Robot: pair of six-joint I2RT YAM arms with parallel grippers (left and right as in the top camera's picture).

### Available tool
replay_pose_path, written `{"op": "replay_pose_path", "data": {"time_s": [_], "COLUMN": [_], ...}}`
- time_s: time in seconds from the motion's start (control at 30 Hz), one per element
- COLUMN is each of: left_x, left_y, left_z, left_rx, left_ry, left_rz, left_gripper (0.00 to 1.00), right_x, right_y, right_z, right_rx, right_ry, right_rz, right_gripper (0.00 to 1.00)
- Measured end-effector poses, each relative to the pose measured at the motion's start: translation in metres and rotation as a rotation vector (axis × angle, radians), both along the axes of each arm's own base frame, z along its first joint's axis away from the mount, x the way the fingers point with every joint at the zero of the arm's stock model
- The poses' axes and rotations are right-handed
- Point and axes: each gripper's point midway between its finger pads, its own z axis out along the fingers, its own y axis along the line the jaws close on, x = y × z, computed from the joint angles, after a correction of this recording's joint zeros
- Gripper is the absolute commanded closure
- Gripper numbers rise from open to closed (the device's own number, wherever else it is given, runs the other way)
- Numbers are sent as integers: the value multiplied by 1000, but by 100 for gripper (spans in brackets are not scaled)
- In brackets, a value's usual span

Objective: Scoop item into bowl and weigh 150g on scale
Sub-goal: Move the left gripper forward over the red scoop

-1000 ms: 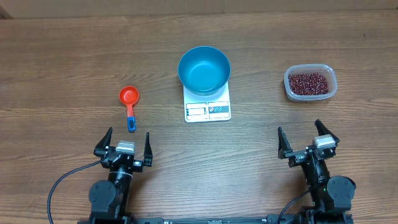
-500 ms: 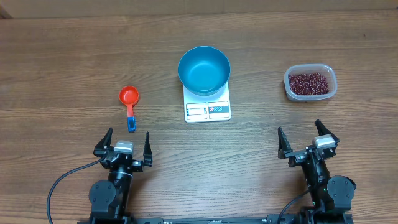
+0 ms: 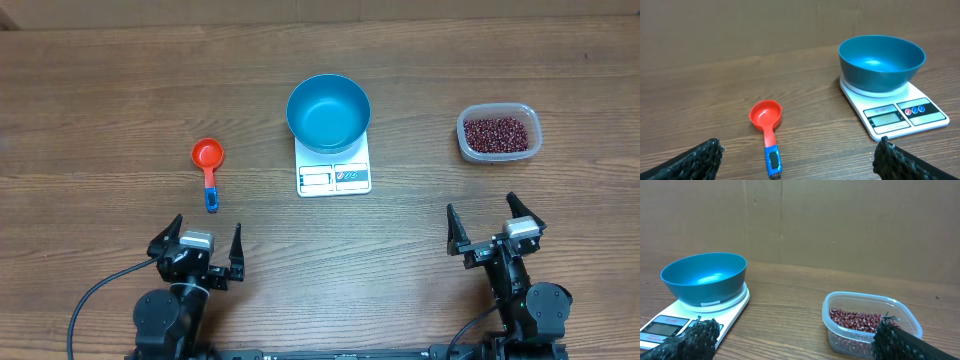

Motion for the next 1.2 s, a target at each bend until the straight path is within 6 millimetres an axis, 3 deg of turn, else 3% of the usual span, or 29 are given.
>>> {"op": "replay_pose_path", "data": {"time_s": [0.2,0.47,0.63,0.97,1.2], "left_x": [-6,-2,5,27,37], "left_y": [1,1,1,0,-1], "left_z": [15,16,20,53,59], "left_rx": [-13,-23,-18,-11,-4], "left_ry": [0,129,257,408,517], "left_rz": [7,17,20,24,26], "left_gripper": [0,0,0,0,1], "right_x": [0,0,0,0,0], "right_y": [0,0,0,0,0], "right_z": [0,0,0,0,0], "right_rx": [0,0,0,0,0], "right_ry": [0,0,0,0,0], "right_rz": [0,0,0,0,-1], "right_gripper": [0,0,0,0,0]}}
